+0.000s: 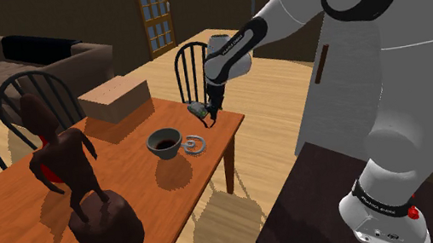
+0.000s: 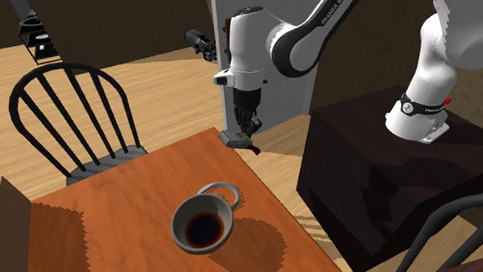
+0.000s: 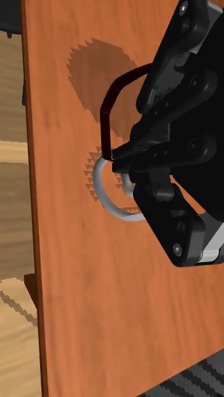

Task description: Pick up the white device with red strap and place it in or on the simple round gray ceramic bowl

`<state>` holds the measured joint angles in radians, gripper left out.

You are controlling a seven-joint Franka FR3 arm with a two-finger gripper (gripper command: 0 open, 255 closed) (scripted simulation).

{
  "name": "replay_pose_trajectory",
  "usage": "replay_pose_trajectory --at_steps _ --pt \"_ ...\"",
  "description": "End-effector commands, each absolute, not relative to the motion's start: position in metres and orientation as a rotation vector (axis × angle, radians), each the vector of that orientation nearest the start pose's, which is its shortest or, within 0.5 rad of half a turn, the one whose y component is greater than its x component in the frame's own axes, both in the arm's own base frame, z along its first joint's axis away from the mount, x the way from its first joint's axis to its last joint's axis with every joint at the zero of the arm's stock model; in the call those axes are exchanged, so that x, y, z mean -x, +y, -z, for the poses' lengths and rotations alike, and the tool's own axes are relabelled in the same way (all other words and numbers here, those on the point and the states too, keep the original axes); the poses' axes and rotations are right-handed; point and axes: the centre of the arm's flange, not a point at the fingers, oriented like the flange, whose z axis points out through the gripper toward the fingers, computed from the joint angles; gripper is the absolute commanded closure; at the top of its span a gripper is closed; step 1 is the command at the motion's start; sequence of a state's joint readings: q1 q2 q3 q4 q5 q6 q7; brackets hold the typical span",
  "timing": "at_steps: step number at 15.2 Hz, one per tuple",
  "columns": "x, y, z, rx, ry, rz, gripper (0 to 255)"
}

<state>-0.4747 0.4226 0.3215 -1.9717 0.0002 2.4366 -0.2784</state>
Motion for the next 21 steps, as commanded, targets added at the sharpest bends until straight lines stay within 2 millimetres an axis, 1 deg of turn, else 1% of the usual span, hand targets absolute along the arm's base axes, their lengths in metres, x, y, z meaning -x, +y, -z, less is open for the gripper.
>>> replay_pose_trajectory --at_steps 1,12,13,21 --pt "-0.635 -0.088 -0.273 3.023 -0.141 0.135 255" --pt "-0.753 -0.004 -0.279 3.023 -0.141 0.135 255" --pt "-0.768 0.006 -0.28 3.023 -0.141 0.135 255" --pt "-0.768 0.006 -0.237 3.023 -0.141 0.135 255"
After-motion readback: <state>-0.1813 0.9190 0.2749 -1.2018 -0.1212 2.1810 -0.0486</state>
